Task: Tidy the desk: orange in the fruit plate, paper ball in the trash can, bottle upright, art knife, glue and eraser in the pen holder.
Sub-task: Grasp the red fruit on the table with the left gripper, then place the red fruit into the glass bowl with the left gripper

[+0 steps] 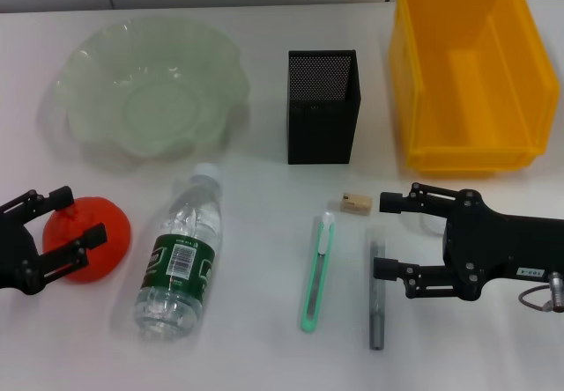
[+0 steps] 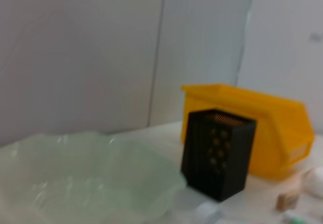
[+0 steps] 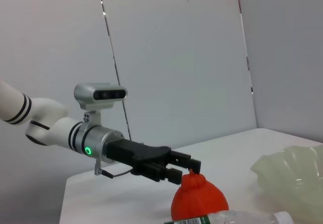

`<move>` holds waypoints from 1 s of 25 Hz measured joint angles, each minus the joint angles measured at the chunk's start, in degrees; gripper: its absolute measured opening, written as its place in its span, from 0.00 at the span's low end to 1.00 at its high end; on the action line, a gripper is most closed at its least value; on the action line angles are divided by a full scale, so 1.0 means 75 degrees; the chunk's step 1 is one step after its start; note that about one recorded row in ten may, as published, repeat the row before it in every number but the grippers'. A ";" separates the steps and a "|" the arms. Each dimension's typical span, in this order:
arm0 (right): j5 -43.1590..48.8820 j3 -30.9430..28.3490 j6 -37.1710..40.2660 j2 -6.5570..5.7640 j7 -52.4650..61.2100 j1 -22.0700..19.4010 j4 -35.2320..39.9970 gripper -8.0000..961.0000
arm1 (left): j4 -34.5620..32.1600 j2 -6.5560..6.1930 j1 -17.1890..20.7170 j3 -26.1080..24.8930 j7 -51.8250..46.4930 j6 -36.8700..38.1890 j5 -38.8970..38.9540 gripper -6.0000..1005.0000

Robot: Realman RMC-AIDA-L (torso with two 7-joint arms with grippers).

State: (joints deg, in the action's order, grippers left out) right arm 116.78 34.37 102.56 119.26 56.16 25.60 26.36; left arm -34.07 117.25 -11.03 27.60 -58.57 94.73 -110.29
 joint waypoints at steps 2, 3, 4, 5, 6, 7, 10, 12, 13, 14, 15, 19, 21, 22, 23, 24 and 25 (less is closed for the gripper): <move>0.0000 0.0000 0.0000 0.0000 0.0000 0.0000 0.0000 0.85 | 0.0021 0.0027 -0.0010 0.0011 0.0001 -0.0307 -0.0059 0.80; 0.0000 0.0000 0.0000 0.0000 0.0000 -0.0005 0.0000 0.85 | 0.0045 0.0051 -0.0074 0.0018 0.0002 -0.0579 -0.0191 0.74; 0.0000 0.0000 0.0000 0.0000 0.0000 -0.0005 0.0000 0.85 | 0.0045 0.0051 -0.0074 0.0018 0.0002 -0.0579 -0.0191 0.68; 0.0000 0.0000 -0.0001 0.0000 0.0000 -0.0007 0.0000 0.85 | 0.0054 0.0055 -0.0119 0.0024 0.0002 -0.0673 -0.0287 0.62; 0.0000 0.0000 0.0000 0.0000 0.0000 -0.0013 0.0000 0.85 | 0.0058 0.0055 -0.0168 0.0029 -0.0007 -0.0742 -0.0378 0.60; 0.0000 0.0000 -0.0001 0.0000 0.0000 -0.0018 0.0000 0.85 | 0.0061 0.0053 -0.0218 0.0034 -0.0024 -0.0798 -0.0461 0.58; 0.0000 0.0000 0.0000 0.0000 0.0000 -0.0035 0.0000 0.85 | 0.0066 0.0047 -0.0282 0.0034 -0.0050 -0.0928 -0.0592 0.51; -0.0021 0.0000 0.0000 0.0000 -0.0001 -0.0041 0.0000 0.85 | 0.0064 0.0058 -0.0297 0.0033 -0.0049 -0.0996 -0.0617 0.47; -0.0057 0.0000 0.0000 0.0000 0.0000 -0.0046 0.0000 0.85 | 0.0035 0.0070 -0.0295 0.0015 -0.0038 -0.1009 -0.0611 0.45; -0.0057 0.0000 0.0000 0.0000 0.0000 -0.0046 0.0000 0.85 | 0.0035 0.0070 -0.0295 0.0015 -0.0038 -0.1009 -0.0611 0.42; -0.0064 0.0000 0.0001 0.0000 0.0000 -0.0049 0.0000 0.85 | 0.0007 0.0080 -0.0283 -0.0004 -0.0026 -0.1007 -0.0595 0.40; -0.0070 0.0000 0.0001 0.0000 0.0000 -0.0050 0.0000 0.85 | -0.0083 0.0101 -0.0253 -0.0039 -0.0014 -0.0951 -0.0562 0.29; -0.0081 0.0000 0.0001 0.0000 0.0000 -0.0050 0.0000 0.85 | -0.0120 0.0104 -0.0249 -0.0043 -0.0014 -0.0923 -0.0550 0.23; -0.0088 0.0000 0.0001 0.0000 0.0000 -0.0050 0.0001 0.85 | -0.0239 0.0125 -0.0240 -0.0136 -0.0015 -0.0744 -0.0465 0.20; -0.0099 -0.0005 0.0004 0.0000 0.0000 -0.0053 0.0007 0.85 | -0.0239 0.0125 -0.0240 -0.0136 -0.0015 -0.0744 -0.0465 0.19; -0.0099 -0.0005 0.0004 0.0000 0.0000 -0.0053 0.0007 0.85 | -0.0332 0.0127 -0.0233 -0.0340 -0.0015 -0.0347 -0.0177 0.18; -0.0115 -0.0008 0.0006 0.0001 0.0000 -0.0055 0.0009 0.85 | -0.0372 0.0117 -0.0234 -0.0456 -0.0018 -0.0102 0.0026 0.17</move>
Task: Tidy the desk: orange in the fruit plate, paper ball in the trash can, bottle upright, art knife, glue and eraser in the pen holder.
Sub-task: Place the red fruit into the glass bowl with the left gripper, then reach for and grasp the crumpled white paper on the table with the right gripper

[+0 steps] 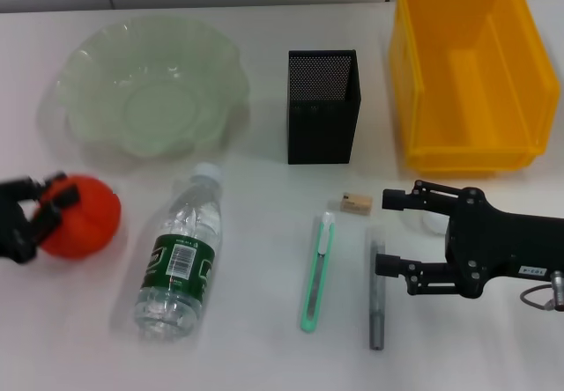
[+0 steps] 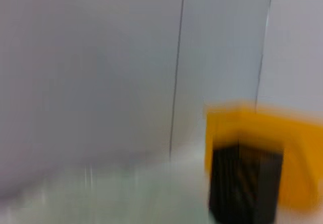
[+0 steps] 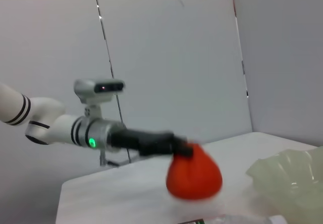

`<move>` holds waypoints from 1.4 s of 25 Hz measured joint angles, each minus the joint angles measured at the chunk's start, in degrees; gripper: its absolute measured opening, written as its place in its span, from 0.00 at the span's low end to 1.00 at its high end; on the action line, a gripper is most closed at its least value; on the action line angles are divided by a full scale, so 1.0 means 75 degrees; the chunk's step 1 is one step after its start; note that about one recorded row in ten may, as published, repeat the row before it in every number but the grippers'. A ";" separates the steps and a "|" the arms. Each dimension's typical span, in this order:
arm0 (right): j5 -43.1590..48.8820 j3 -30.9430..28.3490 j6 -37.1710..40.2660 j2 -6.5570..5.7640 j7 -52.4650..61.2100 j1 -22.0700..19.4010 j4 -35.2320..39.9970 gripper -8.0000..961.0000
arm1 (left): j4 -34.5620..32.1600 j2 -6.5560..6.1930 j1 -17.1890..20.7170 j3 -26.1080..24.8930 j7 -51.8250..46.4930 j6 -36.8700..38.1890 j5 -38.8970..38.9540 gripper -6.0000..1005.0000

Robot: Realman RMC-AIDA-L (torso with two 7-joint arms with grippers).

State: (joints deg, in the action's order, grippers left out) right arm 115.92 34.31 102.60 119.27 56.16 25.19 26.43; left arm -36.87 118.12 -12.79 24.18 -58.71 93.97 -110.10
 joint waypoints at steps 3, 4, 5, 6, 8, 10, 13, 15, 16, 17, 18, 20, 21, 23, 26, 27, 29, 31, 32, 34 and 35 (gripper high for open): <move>-0.0085 -0.0005 0.0011 0.0000 0.0000 -0.0018 0.0004 0.85 | -0.0056 -0.0099 -0.0121 -0.0273 -0.0153 0.0823 0.0940 0.17; -0.0111 -0.0005 0.0013 0.0000 0.0000 -0.0017 0.0004 0.85 | -0.0070 -0.0113 -0.0180 -0.0290 -0.0231 0.0925 0.1129 0.17; -0.0111 -0.0005 0.0013 0.0000 0.0000 -0.0017 0.0004 0.85 | -0.0116 -0.0128 -0.0370 -0.0288 -0.0412 0.0933 0.1350 0.17; -0.0133 -0.0004 0.0018 0.0001 0.0000 -0.0025 0.0005 0.85 | -0.0133 -0.0125 -0.0509 -0.0286 -0.0508 0.0865 0.1401 0.17; -0.0173 -0.0005 0.0064 0.0000 0.0000 -0.0074 0.0017 0.85 | -0.0139 -0.0090 -0.0927 -0.0275 -0.0762 0.0537 0.1458 0.17; -0.0179 -0.0008 0.0086 0.0000 0.0000 -0.0096 0.0021 0.85 | -0.0081 -0.0022 -0.1323 -0.0237 -0.0939 0.0030 0.1448 0.17; -0.0188 -0.0140 0.0221 -0.0001 0.0029 -0.0157 0.0036 0.85 | 0.0424 0.0073 -0.2197 -0.0060 -0.0904 -0.1410 0.1407 0.17; -0.0189 -0.0363 0.0422 -0.0008 0.0070 -0.0211 0.0056 0.85 | 0.0665 0.0091 -0.2472 0.0055 -0.0815 -0.2024 0.1428 0.17; -0.0188 -0.0491 0.0539 -0.0011 0.0101 -0.0238 0.0085 0.85 | 0.0797 0.0109 -0.2611 0.0080 -0.0778 -0.2430 0.1479 0.17; -0.0188 -0.0491 0.0539 -0.0011 0.0101 -0.0238 0.0085 0.85 | 0.0797 0.0109 -0.2611 0.0080 -0.0778 -0.2430 0.1479 0.17; -0.0188 -0.0665 0.0700 -0.0015 0.0190 -0.0266 0.0159 0.85 | 0.0899 0.0123 -0.2700 0.0087 -0.0752 -0.2676 0.1514 0.17; -0.0188 -0.1000 0.1070 -0.0020 0.0560 -0.0310 0.0447 0.85 | 0.1095 0.0135 -0.2829 0.0089 -0.0707 -0.3088 0.1584 0.17; -0.0188 -0.1066 0.1136 -0.0020 0.0663 -0.0313 0.0546 0.85 | 0.1193 0.0137 -0.2889 0.0089 -0.0691 -0.3284 0.1620 0.17; -0.0188 -0.1273 0.1384 -0.0013 0.1078 -0.0321 0.0943 0.85 | 0.1396 0.0145 -0.3003 0.0091 -0.0680 -0.3775 0.1669 0.17; -0.0223 -0.1355 0.1586 0.0001 0.2108 -0.0325 0.1758 0.85 | 0.1436 0.0145 -0.2987 0.0121 -0.0621 -0.3889 0.1675 0.17; -0.0223 -0.1355 0.1586 0.0001 0.2108 -0.0325 0.1758 0.85 | 0.1436 0.0145 -0.2987 0.0121 -0.0621 -0.3889 0.1675 0.20; -0.0253 -0.1327 0.1591 0.0017 0.2627 -0.0317 0.2187 0.85 | 0.1412 0.0135 -0.2896 0.0196 -0.0588 -0.3782 0.1675 0.26; -0.0259 -0.1288 0.1577 0.0040 0.3509 -0.0239 0.2982 0.85 | 0.1331 0.0104 -0.2727 0.0240 -0.0585 -0.3538 0.1675 0.33; -0.0259 -0.1288 0.1577 0.0040 0.3509 -0.0239 0.2982 0.85 | 0.1331 0.0104 -0.2727 0.0240 -0.0585 -0.3538 0.1675 0.37; -0.0262 -0.1171 0.1492 0.0041 0.4440 -0.0154 0.3795 0.85 | 0.1224 0.0076 -0.2492 0.0290 -0.0557 -0.3088 0.1676 0.47; -0.0261 -0.1055 0.1447 0.0043 0.4890 -0.0124 0.4215 0.85 | 0.1162 0.0064 -0.2359 0.0339 -0.0507 -0.2757 0.1676 0.51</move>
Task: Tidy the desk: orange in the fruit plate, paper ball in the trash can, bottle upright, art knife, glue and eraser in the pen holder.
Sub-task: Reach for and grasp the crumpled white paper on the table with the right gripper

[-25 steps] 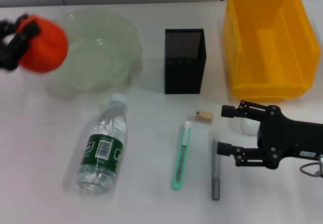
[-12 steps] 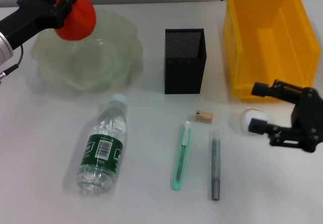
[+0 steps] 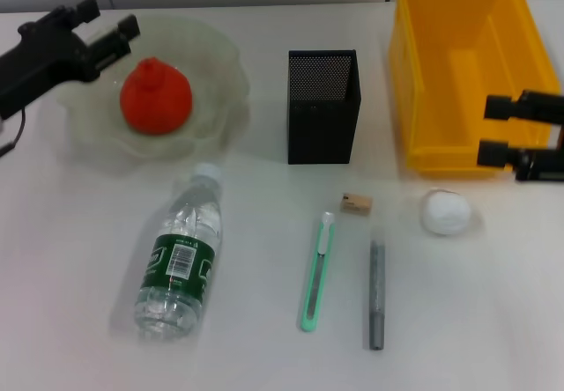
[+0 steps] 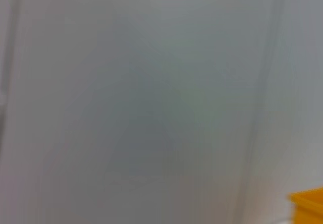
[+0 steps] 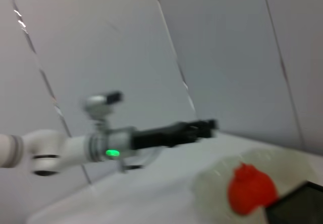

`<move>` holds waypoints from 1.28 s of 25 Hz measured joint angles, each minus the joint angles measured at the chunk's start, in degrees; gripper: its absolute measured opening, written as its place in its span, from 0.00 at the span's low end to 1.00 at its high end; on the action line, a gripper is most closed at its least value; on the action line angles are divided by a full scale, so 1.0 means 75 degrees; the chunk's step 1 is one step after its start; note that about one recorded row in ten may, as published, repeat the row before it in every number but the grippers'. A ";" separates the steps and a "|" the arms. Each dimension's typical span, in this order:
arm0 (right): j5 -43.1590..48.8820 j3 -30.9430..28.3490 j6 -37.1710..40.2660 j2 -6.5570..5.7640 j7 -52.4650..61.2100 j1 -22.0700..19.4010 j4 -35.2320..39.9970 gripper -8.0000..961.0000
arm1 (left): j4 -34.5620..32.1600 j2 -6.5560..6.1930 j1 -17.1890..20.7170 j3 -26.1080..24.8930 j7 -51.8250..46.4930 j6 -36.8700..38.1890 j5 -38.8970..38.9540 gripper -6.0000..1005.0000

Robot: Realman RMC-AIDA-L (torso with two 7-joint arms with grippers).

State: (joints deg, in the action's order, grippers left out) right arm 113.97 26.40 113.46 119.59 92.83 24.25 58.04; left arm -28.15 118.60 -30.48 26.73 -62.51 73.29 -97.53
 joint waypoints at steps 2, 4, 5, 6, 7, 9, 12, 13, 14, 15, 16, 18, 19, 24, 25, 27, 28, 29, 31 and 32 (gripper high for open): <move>0.0069 0.0611 -0.0201 0.0000 0.1631 0.0049 0.1525 0.85 | -0.0098 -0.0012 0.0279 0.0160 0.0124 0.0570 -0.0015 0.64; 0.0141 0.0920 -0.0270 0.0005 0.2181 0.0055 0.2123 0.85 | -0.0205 -0.0015 0.0585 0.0462 0.0206 0.1039 -0.0049 0.79; 0.0239 0.1174 -0.0331 0.0011 0.2649 0.0057 0.2622 0.85 | -0.0263 -0.0017 0.0729 0.0661 0.0249 0.1193 -0.0055 0.79; 0.0582 0.1793 -0.0476 0.0023 0.3644 0.0111 0.3689 0.85 | -0.0316 -0.0017 0.0934 0.0972 0.0374 0.1408 -0.0047 0.80; 0.0582 0.1793 -0.0476 0.0023 0.3644 0.0111 0.3689 0.85 | -0.0316 -0.0017 0.0934 0.0972 0.0374 0.1408 -0.0047 0.80; 0.1391 0.2663 -0.0591 0.0026 0.5170 0.0335 0.4754 0.85 | -0.0328 -0.0007 0.1176 0.1365 0.0707 0.1685 -0.0021 0.81; 0.2029 0.3215 -0.0591 0.0029 0.5941 0.0507 0.5080 0.85 | -0.0276 0.0002 0.1368 0.1744 0.1063 0.2048 -0.0019 0.80; 0.2341 0.3538 -0.0601 0.0028 0.6243 0.0584 0.5170 0.85 | -0.0266 0.0001 0.1388 0.1787 0.1084 0.2087 -0.0019 0.80; 0.2680 0.3902 -0.0605 0.0028 0.6530 0.0654 0.5211 0.85 | -0.0266 0.0001 0.1388 0.1787 0.1084 0.2087 -0.0019 0.80; 0.2932 0.4165 -0.0616 0.0030 0.6715 0.0691 0.5213 0.84 | -0.0266 0.0001 0.1388 0.1787 0.1084 0.2087 -0.0019 0.80; 0.3470 0.4808 -0.0723 0.0035 0.7116 0.0752 0.5142 0.84 | -0.0211 0.0004 0.1436 0.1860 0.1087 0.2141 -0.0017 0.80; 0.3903 0.5448 -0.0938 0.0037 0.7436 0.0768 0.5002 0.84 | -0.0201 0.0009 0.1446 0.1862 0.1087 0.2135 -0.0016 0.80; 0.3903 0.5448 -0.0938 0.0037 0.7436 0.0768 0.5002 0.83 | -0.0200 0.0013 0.1453 0.1862 0.1088 0.2124 -0.0016 0.80; 0.4469 0.6380 -0.1549 0.0039 0.7860 0.0807 0.4460 0.82 | -0.0196 0.0018 0.1468 0.1868 0.1096 0.2107 -0.0016 0.80; 0.4528 0.6474 -0.1652 0.0040 0.7890 0.0824 0.4312 0.82 | -0.0196 0.0019 0.1469 0.1868 0.1097 0.2107 -0.0015 0.80; 0.4666 0.6663 -0.1933 0.0040 0.7981 0.0879 0.3970 0.81 | -0.0184 0.0018 0.1471 0.1869 0.1097 0.2111 -0.0015 0.80; 0.4802 0.6821 -0.2157 0.0040 0.8076 0.0901 0.3760 0.81 | -0.0160 0.0019 0.1471 0.1871 0.1098 0.2116 -0.0015 0.80; 0.4866 0.6916 -0.2262 0.0039 0.8117 0.0912 0.3650 0.81 | -0.0139 0.0017 0.1472 0.1873 0.1099 0.2119 -0.0016 0.80; 0.4935 0.7050 -0.2465 0.0031 0.8150 0.0949 0.3448 0.80 | -0.0118 0.0014 0.1474 0.1873 0.1099 0.2118 -0.0015 0.80; 0.4935 0.7050 -0.2465 0.0031 0.8150 0.0949 0.3448 0.80 | -0.0118 0.0014 0.1474 0.1873 0.1099 0.2118 -0.0015 0.80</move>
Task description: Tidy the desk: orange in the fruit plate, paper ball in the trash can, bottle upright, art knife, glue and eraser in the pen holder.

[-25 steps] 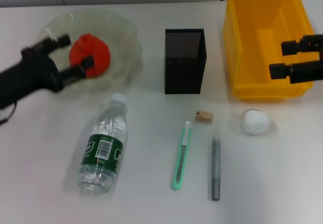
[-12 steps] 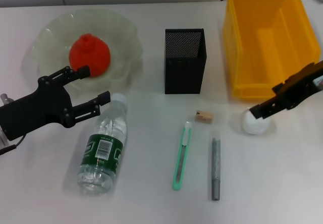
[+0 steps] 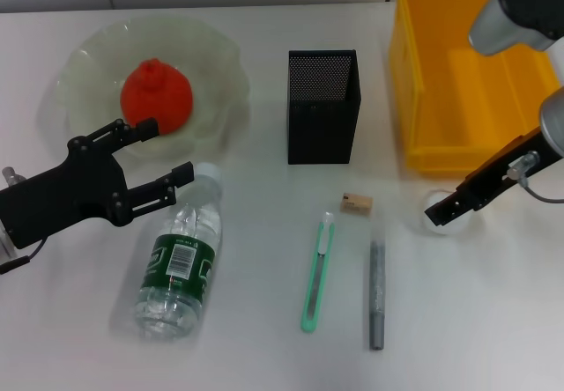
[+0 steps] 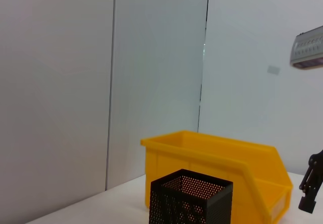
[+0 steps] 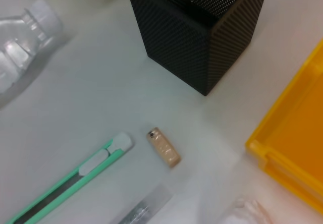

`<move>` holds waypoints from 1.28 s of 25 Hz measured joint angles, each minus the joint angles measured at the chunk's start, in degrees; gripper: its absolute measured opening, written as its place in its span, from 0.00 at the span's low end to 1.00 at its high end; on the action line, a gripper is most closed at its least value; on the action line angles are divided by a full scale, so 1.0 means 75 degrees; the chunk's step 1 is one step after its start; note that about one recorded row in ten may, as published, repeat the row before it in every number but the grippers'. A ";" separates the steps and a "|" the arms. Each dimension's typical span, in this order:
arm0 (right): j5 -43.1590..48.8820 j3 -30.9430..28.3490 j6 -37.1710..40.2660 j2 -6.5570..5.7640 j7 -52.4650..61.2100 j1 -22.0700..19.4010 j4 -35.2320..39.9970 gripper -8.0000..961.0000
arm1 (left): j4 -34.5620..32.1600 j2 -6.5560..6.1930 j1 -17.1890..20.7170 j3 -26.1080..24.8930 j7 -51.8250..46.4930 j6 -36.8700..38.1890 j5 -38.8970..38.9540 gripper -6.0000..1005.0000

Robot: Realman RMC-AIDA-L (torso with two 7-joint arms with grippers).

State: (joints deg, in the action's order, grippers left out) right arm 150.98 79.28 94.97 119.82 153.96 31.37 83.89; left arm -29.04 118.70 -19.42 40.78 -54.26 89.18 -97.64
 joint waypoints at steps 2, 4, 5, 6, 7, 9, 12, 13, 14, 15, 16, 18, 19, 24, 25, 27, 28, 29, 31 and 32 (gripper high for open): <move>0.0013 0.0091 -0.0227 -0.0016 0.0005 0.0041 -0.0216 0.79 | 0.0003 -0.0002 0.0000 0.0000 0.0002 -0.0003 -0.0009 0.80; 0.0061 0.0132 -0.0355 -0.0020 0.0015 0.0084 -0.0360 0.79 | 0.0004 -0.0003 0.0001 0.0000 0.0003 -0.0009 -0.0016 0.80; 0.0061 0.0132 -0.0355 -0.0020 0.0015 0.0084 -0.0360 0.78 | 0.0005 -0.0004 0.0001 0.0000 0.0004 -0.0012 -0.0018 0.80; 0.0113 0.0142 -0.0406 -0.0021 0.0021 0.0108 -0.0431 0.78 | 0.0005 -0.0004 0.0001 0.0000 0.0004 -0.0012 -0.0018 0.80; 0.0176 0.0155 -0.0457 -0.0020 0.0024 0.0128 -0.0497 0.78 | 0.0005 -0.0004 0.0001 0.0000 0.0004 -0.0012 -0.0018 0.80; 0.0256 0.0237 -0.0663 -0.0015 0.0030 0.0189 -0.0770 0.77 | 0.0005 -0.0007 0.0016 0.0001 0.0005 -0.0015 -0.0014 0.80; 0.0256 0.0310 -0.0793 -0.0015 0.0030 0.0222 -0.0939 0.77 | 0.0005 -0.0007 0.0025 0.0000 0.0006 -0.0015 -0.0012 0.80; 0.0257 0.0367 -0.0882 -0.0016 0.0030 0.0238 -0.1026 0.76 | 0.0005 -0.0007 0.0025 0.0000 0.0005 -0.0015 -0.0012 0.80; 0.0257 0.0486 -0.1010 -0.0020 0.0029 0.0263 -0.1178 0.76 | 0.0005 -0.0007 0.0024 0.0000 0.0006 -0.0014 -0.0011 0.80; 0.0257 0.0486 -0.1010 -0.0020 0.0029 0.0263 -0.1178 0.76 | 0.0005 -0.0007 0.0024 0.0000 0.0006 -0.0014 -0.0011 0.80; 0.0257 0.0574 -0.1072 -0.0022 0.0029 0.0327 -0.1347 0.75 | 0.0005 -0.0007 0.0025 0.0001 0.0005 -0.0010 -0.0012 0.80; 0.0256 0.0594 -0.1075 -0.0022 0.0027 0.0375 -0.1445 0.75 | 0.0005 -0.0007 0.0027 0.0001 0.0005 0.0004 -0.0008 0.80; 0.0254 0.0611 -0.1098 -0.0024 0.0005 0.0436 -0.1582 0.75 | 0.0004 -0.0007 0.0030 0.0000 0.0005 0.0006 -0.0006 0.80; 0.0239 0.0590 -0.1081 -0.0028 -0.0003 0.0391 -0.1348 0.60 | 0.0005 -0.0007 0.0043 0.0000 0.0005 0.0008 -0.0002 0.80; 0.0239 0.0590 -0.1081 -0.0028 -0.0003 0.0391 -0.1348 0.56 | 0.0004 -0.0007 0.0050 0.0000 0.0005 0.0008 -0.0001 0.80; 0.0228 0.0567 -0.0947 -0.0028 -0.0004 0.0307 -0.1015 0.51 | 0.0005 -0.0009 0.0066 0.0000 0.0005 0.0006 0.0000 0.80; 0.0223 0.0556 -0.0860 -0.0028 -0.0001 0.0262 -0.0823 0.50 | 0.0005 -0.0013 0.0077 -0.0002 0.0005 0.0006 0.0000 0.80; 0.0194 0.0466 -0.0584 -0.0025 0.0007 0.0163 -0.0314 0.50 | 0.0004 -0.0014 0.0091 -0.0015 0.0005 0.0011 0.0000 0.80; 0.0145 0.0180 -0.0290 -0.0014 0.0006 0.0076 0.0296 0.49 | 0.0004 -0.0016 0.0106 -0.0030 0.0005 0.0020 0.0001 0.80; 0.0145 0.0180 -0.0290 -0.0014 0.0006 0.0076 0.0296 0.49 | 0.0004 -0.0016 0.0106 -0.0030 0.0005 0.0020 0.0001 0.80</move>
State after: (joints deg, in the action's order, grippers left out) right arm 152.06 80.63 92.80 119.72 154.00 31.94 86.12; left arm -29.00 118.58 -18.63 40.56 -54.22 89.33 -97.64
